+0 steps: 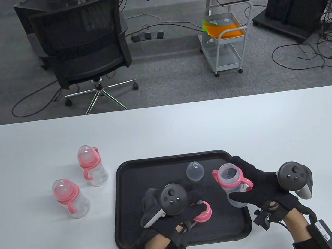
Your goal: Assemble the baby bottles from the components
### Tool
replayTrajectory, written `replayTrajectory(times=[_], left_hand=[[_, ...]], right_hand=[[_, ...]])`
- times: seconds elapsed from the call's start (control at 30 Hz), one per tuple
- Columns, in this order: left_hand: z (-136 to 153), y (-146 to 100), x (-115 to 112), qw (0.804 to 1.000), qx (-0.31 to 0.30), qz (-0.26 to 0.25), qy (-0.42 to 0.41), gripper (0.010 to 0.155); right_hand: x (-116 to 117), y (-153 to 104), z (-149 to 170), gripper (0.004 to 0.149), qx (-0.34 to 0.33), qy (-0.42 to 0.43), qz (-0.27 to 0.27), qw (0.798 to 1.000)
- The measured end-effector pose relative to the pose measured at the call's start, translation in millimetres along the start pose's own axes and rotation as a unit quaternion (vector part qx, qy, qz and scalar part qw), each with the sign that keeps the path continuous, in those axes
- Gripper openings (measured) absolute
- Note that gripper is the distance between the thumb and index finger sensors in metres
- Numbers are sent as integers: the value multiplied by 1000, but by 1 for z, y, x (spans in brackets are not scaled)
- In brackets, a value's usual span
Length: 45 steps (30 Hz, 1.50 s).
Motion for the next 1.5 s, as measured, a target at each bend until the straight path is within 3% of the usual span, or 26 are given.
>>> replayTrajectory(times=[0.2, 0.3, 0.47, 0.73, 0.9, 0.97, 1.1, 1.27, 1.5], left_hand=[[-1, -13, 32, 997, -18, -60, -46, 45], [-8, -22, 50, 991, -21, -123, -50, 46], [-12, -30, 65, 976, -34, -197, -84, 46], [-19, -41, 85, 963, -38, -252, -90, 46], [-30, -50, 91, 951, -65, -291, -78, 46], [-34, -51, 91, 950, -68, -296, -69, 46], [-44, -47, 87, 943, -92, -305, -94, 46], [-48, -46, 82, 948, -92, -295, -76, 47], [-25, -37, 65, 957, -68, -247, -133, 49]], right_hand=[[10, 1, -11, 101, -12, -89, -51, 995], [9, 1, -19, 101, -16, -175, -69, 982], [9, -2, -23, 100, -10, -245, -89, 965], [44, 0, -34, 100, -26, -308, -158, 938], [54, 0, -31, 100, -9, -360, -185, 914], [58, 0, -30, 100, -8, -347, -199, 917], [71, 2, -27, 100, -10, -228, -211, 950], [67, 8, -28, 100, -23, -80, -156, 984], [44, 6, -28, 100, -41, 27, -96, 994]])
Point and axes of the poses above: the tracker on the back of each hand, its own z axis roughly to the little-finger side, its own y axis roughly from the wrist to the fingertips, x = y × z, the point moved 4 cm from there along y, roughly from the wrist to the fingertips, and after that the axes turned 5 degrees about -x, right-handed, at the moved point
